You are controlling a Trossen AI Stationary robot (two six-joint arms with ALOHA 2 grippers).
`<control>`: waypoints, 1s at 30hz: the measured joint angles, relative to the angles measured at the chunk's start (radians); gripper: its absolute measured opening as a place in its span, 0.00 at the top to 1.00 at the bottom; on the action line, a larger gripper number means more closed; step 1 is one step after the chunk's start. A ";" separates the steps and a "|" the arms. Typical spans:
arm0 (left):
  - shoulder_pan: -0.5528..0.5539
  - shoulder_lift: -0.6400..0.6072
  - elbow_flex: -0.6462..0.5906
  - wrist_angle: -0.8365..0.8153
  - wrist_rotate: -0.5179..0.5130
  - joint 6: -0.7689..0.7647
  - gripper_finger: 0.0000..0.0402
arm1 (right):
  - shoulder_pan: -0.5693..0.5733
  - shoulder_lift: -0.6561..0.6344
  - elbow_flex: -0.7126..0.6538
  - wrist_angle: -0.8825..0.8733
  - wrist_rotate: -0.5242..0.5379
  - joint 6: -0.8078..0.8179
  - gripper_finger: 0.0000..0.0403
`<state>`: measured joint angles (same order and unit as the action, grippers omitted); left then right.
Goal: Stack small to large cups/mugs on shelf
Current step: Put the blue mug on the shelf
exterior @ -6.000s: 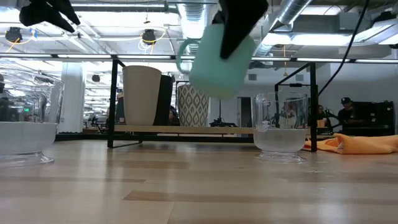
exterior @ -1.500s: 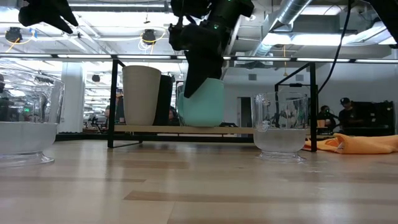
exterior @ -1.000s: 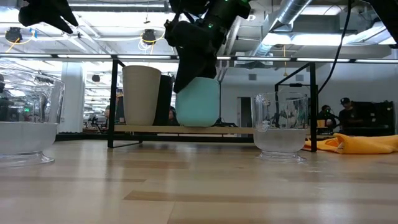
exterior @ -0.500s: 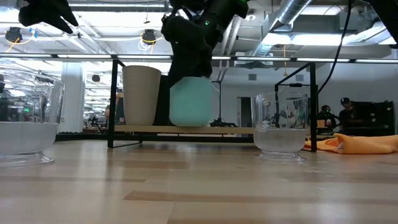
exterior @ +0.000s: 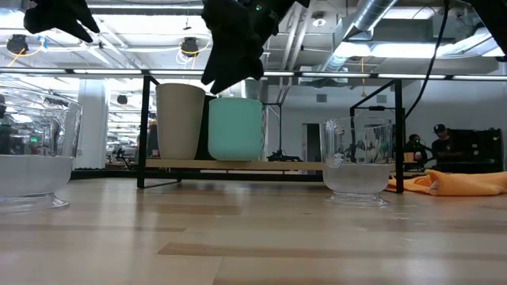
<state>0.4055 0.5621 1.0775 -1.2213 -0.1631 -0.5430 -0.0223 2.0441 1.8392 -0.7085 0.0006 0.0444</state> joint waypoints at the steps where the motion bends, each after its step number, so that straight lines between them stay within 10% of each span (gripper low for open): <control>1: 0.000 0.000 0.000 0.000 0.000 0.000 0.66 | 0.000 0.000 0.006 -0.013 0.000 0.000 0.43; 17: 0.000 0.000 0.000 0.000 0.009 0.000 0.66 | 0.102 0.000 0.312 -0.335 -0.100 -0.023 0.47; 30: 0.000 0.000 0.000 0.000 0.010 0.007 0.66 | 0.211 0.116 0.137 -0.358 -0.060 -0.053 0.95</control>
<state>0.4057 0.5621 1.0775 -1.2217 -0.1535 -0.5358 0.1886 2.1605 1.9763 -1.0667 -0.0594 -0.0082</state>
